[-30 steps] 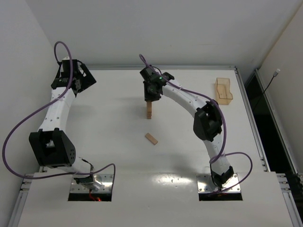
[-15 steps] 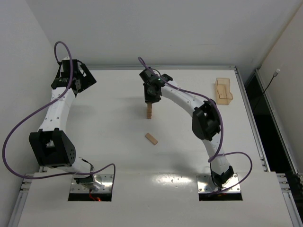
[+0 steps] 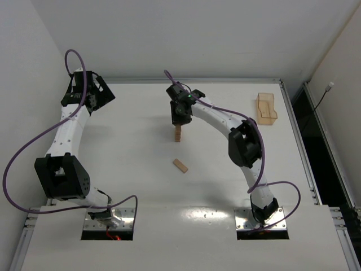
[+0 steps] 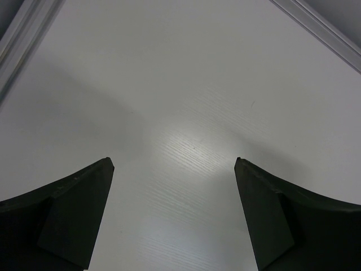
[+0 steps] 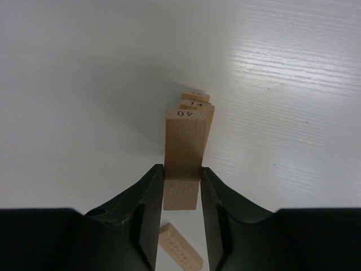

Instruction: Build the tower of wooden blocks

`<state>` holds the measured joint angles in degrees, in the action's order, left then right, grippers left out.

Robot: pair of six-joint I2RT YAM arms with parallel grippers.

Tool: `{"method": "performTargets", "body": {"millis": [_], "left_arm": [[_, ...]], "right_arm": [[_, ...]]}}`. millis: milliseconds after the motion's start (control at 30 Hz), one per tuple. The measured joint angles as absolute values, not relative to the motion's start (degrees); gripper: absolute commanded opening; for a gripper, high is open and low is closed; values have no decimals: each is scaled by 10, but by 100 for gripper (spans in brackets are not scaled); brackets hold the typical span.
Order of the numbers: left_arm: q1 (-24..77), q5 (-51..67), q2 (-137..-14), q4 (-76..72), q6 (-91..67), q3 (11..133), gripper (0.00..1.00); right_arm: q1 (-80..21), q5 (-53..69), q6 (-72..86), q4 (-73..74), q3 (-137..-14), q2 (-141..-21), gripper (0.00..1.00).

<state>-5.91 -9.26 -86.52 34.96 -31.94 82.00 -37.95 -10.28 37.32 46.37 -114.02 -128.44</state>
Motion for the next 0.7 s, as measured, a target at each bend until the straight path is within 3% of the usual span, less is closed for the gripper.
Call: {"method": "performTargets", "body": {"millis": [233,567,700], "left_arm": [[-59,-93,-865,350,-319,820,87],[-59,-90,-865,350,-319,820,87],[-59,-88,-865,349,-319,819,87]], "right_arm": [[-380,-98,368,463,-1140,-1284,62],[-385,-75,308,450,-1136,-1277,65],[-404,-41,240,406,-1045,-1188,65]]}}
